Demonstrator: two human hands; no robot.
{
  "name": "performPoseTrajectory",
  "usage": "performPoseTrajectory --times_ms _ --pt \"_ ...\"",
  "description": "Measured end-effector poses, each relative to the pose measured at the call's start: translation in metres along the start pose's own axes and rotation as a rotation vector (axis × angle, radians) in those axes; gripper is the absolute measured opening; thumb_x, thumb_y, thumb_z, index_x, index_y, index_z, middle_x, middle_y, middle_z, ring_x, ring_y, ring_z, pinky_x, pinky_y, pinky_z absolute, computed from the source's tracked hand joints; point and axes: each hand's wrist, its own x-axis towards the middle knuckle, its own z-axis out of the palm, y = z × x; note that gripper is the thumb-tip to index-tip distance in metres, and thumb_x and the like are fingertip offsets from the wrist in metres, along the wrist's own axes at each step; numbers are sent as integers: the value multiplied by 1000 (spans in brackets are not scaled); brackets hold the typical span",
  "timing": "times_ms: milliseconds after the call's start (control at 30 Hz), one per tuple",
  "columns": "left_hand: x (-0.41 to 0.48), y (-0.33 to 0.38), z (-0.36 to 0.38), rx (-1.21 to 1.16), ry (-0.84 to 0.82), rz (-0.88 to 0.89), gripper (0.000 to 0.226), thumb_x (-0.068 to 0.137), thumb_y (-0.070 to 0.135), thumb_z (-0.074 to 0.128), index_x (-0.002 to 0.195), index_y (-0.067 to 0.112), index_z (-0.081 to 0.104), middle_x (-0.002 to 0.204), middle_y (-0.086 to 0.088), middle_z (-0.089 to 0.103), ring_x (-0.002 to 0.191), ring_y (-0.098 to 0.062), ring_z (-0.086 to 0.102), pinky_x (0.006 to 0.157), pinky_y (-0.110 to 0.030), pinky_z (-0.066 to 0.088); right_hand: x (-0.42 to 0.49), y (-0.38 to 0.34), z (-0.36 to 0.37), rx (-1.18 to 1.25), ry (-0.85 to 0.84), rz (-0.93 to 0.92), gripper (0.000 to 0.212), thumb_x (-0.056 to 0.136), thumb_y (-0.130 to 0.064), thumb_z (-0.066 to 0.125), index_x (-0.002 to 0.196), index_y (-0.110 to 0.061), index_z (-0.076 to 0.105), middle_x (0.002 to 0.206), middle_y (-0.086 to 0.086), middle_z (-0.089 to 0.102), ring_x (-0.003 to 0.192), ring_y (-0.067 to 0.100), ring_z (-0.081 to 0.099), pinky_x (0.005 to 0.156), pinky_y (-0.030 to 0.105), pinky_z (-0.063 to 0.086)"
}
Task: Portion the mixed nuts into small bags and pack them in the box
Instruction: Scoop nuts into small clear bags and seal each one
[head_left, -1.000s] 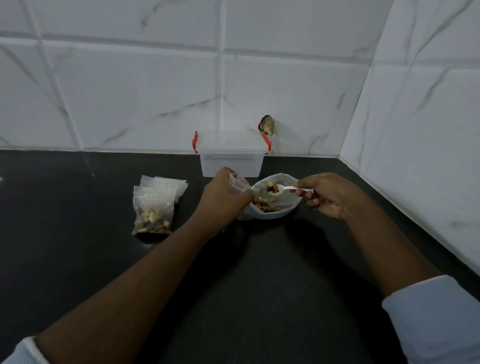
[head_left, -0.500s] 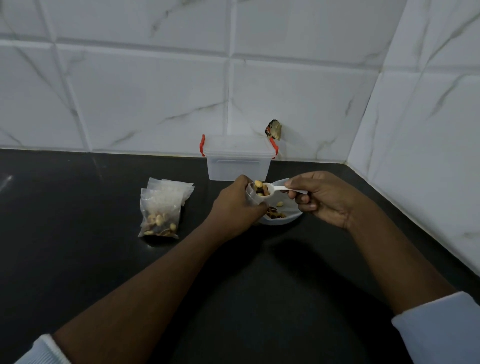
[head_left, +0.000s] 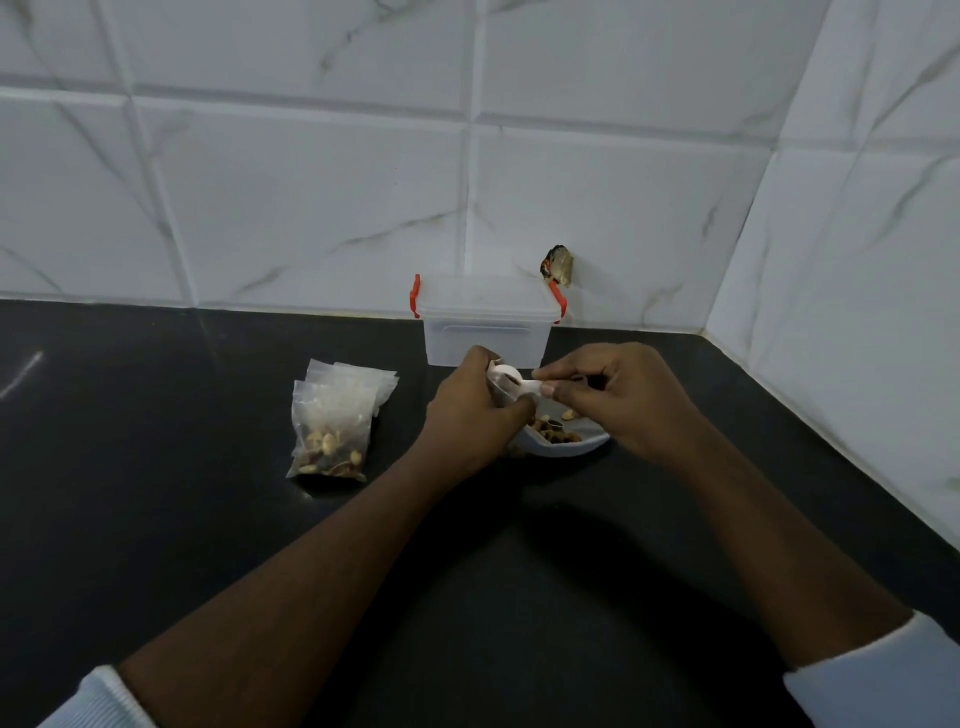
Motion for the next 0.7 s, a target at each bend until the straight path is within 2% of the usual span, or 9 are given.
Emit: performPoseTrajectory --times_ms 67,133,267,333,433,500,567,667,700 --pt "-1 0 0 -30 5 3 36 89 40 76 111 28 51 101 10 64 90 -7 67 78 -34 60 -1 -5 4 -46 40 -83 20 92 -14 75 110 -22 81 96 -11 76 87 8 70 78 31 58" --pt "-1 1 0 -65 2 -11 40 89 41 76 115 28 50 103 10 63 92 -8 66 76 -30 59 -1 -8 6 13 82 -72 22 92 -10 74 111 -20 81 100 -11 76 93 5 70 82 26 58" --pt "0 0 -1 -107 42 -4 36 87 34 78 110 26 52 101 8 63 91 -10 66 75 -30 59 0 -7 6 113 -27 17 25 92 -6 73 111 -21 81 104 -12 78 99 4 72 93 32 58" --pt "0 -1 -1 -107 35 -11 36 87 33 79 111 27 52 101 9 62 92 -10 65 78 -31 59 0 -6 -1 200 -63 92 25 92 -6 73 110 -20 81 101 -9 79 97 9 74 93 35 59" --pt "0 -2 -3 -63 -39 -50 43 88 35 77 120 27 49 106 14 57 96 -7 61 81 -30 57 1 4 -18 281 59 165 25 89 -3 74 106 -20 82 100 -6 80 100 18 73 94 37 58" --pt "0 -1 -3 -48 -74 -94 42 90 34 75 123 26 50 108 11 58 95 -7 62 79 -29 58 1 16 -31 197 104 182 25 88 -4 75 101 -24 82 98 -10 79 96 10 70 86 32 56" --pt "0 0 -2 -77 -68 -129 38 91 31 74 122 26 51 111 9 60 95 -9 63 74 -25 58 -2 25 -38 4 19 189 28 88 -5 74 98 -29 82 92 -16 77 83 1 65 76 24 50" --pt "0 2 -1 -126 -59 -154 37 92 26 74 122 24 53 114 6 61 95 -10 63 69 -20 54 -3 30 -30 -130 -171 199 31 86 -5 71 98 -31 82 90 -12 76 79 12 65 73 36 53" --pt "0 2 -1 -136 -60 -160 37 92 25 74 122 23 53 115 5 60 97 -11 63 71 -22 56 -3 29 -26 -153 -229 194 32 86 -6 70 100 -32 82 91 -12 76 78 13 65 71 34 51"
